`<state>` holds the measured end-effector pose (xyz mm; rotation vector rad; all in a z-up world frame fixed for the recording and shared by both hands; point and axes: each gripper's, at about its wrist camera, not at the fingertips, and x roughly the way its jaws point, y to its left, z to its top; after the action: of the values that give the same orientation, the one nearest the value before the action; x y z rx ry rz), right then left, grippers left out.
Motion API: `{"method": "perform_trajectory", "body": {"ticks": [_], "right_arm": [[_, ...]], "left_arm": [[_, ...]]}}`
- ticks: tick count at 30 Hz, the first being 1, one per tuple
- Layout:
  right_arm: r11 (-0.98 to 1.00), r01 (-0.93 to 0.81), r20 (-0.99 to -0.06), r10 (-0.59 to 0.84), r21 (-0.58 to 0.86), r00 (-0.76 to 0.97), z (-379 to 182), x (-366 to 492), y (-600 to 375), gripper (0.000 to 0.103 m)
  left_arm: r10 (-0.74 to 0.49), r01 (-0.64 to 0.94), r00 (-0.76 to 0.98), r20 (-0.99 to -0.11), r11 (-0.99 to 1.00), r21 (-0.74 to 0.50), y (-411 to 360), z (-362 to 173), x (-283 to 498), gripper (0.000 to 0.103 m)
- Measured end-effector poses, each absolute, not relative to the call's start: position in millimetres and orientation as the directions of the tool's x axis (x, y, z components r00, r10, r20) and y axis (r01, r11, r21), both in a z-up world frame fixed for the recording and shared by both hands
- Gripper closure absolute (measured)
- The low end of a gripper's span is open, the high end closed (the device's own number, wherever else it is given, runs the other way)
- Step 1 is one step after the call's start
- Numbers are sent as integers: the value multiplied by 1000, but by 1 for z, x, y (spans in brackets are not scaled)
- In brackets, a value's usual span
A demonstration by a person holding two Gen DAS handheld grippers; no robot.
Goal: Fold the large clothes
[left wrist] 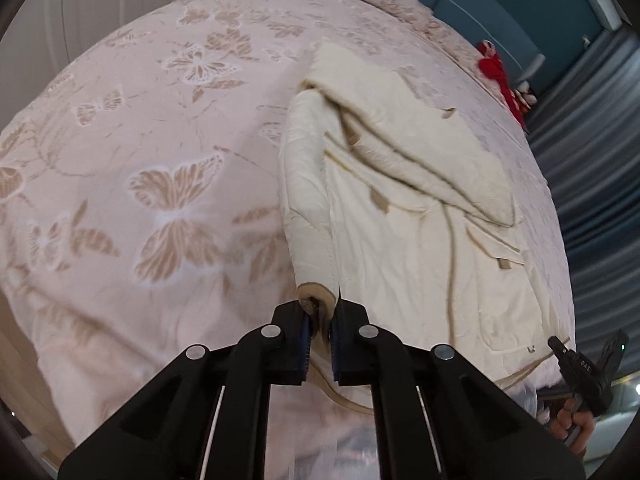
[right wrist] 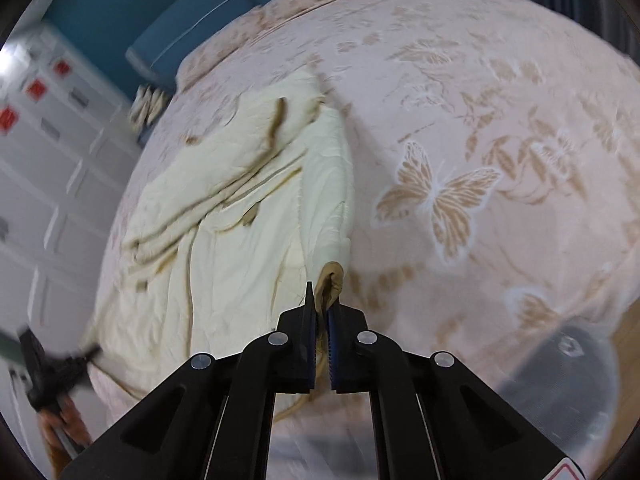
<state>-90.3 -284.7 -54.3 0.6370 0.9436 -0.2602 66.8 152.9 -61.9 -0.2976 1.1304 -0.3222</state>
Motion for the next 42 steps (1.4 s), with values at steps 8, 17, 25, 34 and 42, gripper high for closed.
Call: {"method": "perform_trajectory", "body": {"ticks": [8,17,25,34,42], "right_arm": [[912,342,-944,119,227,309,-40,-192,-249,99],[935,244,-829,84,257,553,56,-182,-247,99],[859,322,-656,21,398,754,61,-73,-308,99],[815,411,-658,-49,409,751,-3,24,-317,98],[804,466,-680,-108,369,725,-46,61,-322,75]], "left_arm": [[-398,157,288,-871,917,-367,192,-28,-43,97],[-409,184,464,-786,912,-366,201,45,-46,99],[-367,218,642,-674,929,-298,164,63,80,98],[-232,87,609,-759,970,-227,129,-10,190,96],[-111,12,542,-833,992,-125,115,-93,232,80]]}}
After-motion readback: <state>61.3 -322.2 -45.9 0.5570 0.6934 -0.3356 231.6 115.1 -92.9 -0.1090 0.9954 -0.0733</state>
